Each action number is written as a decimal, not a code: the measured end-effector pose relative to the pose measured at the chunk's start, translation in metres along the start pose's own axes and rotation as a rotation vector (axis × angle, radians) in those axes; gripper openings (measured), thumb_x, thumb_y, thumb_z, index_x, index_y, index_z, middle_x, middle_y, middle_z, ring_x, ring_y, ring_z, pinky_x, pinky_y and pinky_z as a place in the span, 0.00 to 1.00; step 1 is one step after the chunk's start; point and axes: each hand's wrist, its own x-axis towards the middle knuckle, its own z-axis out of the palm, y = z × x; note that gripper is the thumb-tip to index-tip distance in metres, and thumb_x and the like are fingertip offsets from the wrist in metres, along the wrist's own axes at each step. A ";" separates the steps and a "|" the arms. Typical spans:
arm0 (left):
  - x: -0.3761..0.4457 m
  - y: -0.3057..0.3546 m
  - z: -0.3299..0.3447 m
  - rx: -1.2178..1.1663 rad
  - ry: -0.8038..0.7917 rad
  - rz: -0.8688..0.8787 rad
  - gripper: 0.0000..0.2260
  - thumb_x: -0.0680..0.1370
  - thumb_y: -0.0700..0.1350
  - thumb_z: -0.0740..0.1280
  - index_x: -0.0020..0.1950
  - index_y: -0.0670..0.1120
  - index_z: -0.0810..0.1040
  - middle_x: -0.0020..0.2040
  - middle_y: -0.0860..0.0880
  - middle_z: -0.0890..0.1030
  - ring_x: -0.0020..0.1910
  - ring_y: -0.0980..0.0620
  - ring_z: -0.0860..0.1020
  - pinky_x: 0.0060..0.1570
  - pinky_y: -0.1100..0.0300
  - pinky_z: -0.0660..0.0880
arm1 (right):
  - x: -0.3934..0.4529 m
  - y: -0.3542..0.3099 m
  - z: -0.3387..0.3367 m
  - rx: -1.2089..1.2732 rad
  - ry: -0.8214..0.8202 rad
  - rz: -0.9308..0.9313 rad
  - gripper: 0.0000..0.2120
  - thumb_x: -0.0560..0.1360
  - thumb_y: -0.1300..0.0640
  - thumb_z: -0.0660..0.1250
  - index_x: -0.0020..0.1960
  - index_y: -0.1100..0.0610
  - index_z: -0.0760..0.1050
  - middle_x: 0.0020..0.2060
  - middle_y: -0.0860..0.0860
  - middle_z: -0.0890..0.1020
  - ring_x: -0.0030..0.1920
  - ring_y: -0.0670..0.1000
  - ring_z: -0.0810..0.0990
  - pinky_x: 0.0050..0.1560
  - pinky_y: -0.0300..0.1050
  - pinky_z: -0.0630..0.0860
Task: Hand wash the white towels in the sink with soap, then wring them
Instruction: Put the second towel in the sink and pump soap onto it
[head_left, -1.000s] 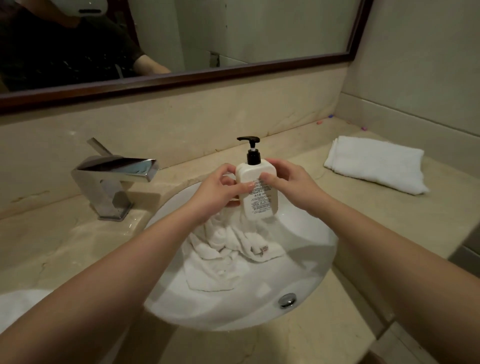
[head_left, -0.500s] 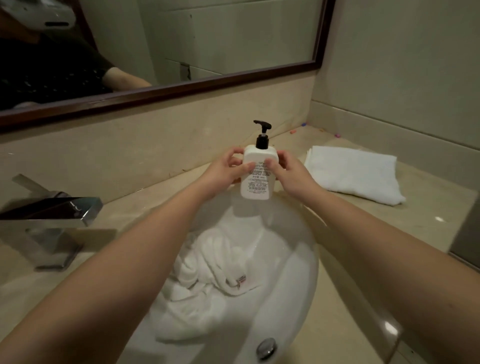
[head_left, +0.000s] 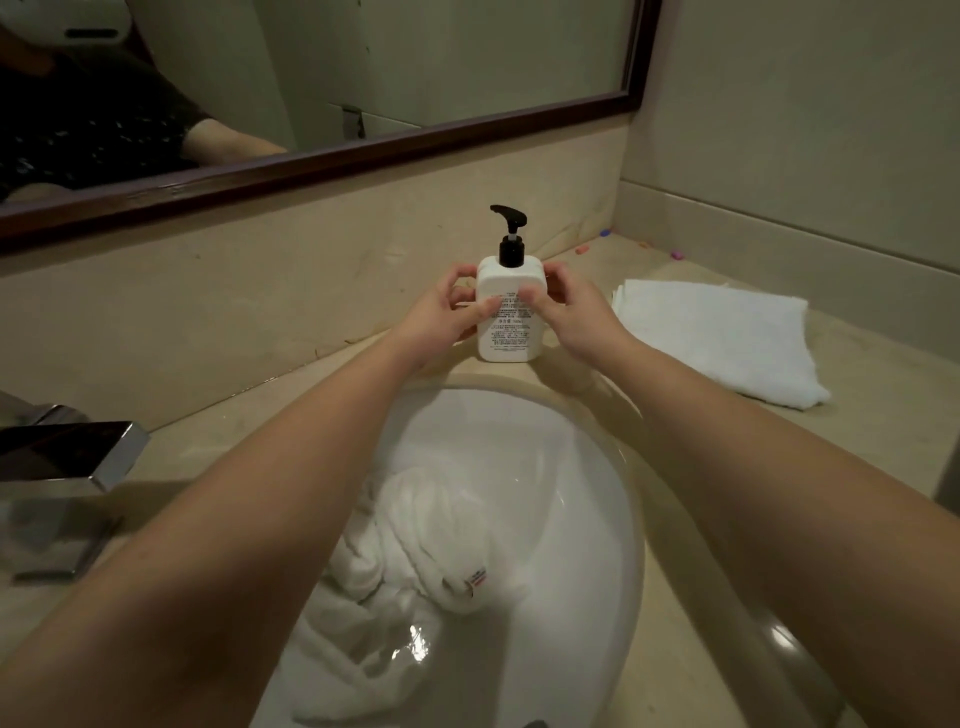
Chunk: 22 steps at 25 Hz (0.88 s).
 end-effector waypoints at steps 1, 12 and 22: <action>-0.001 0.000 0.001 0.001 0.009 -0.002 0.17 0.81 0.41 0.69 0.68 0.48 0.69 0.56 0.45 0.82 0.54 0.47 0.82 0.63 0.45 0.78 | 0.000 0.000 0.000 0.008 0.001 0.020 0.19 0.81 0.52 0.67 0.69 0.57 0.72 0.57 0.49 0.80 0.58 0.49 0.78 0.58 0.42 0.75; -0.108 0.011 0.012 0.336 0.187 0.009 0.26 0.80 0.51 0.70 0.77 0.49 0.68 0.72 0.47 0.72 0.71 0.51 0.70 0.63 0.60 0.67 | -0.092 -0.010 0.005 -0.210 0.132 0.081 0.30 0.76 0.46 0.72 0.73 0.54 0.68 0.65 0.54 0.77 0.67 0.54 0.74 0.64 0.48 0.71; -0.280 -0.020 -0.062 0.462 0.218 -0.132 0.23 0.80 0.54 0.70 0.73 0.52 0.72 0.68 0.52 0.76 0.69 0.56 0.72 0.64 0.59 0.69 | -0.168 -0.077 0.065 -0.323 -0.167 -0.138 0.22 0.79 0.45 0.67 0.69 0.53 0.72 0.67 0.51 0.75 0.70 0.51 0.70 0.69 0.47 0.66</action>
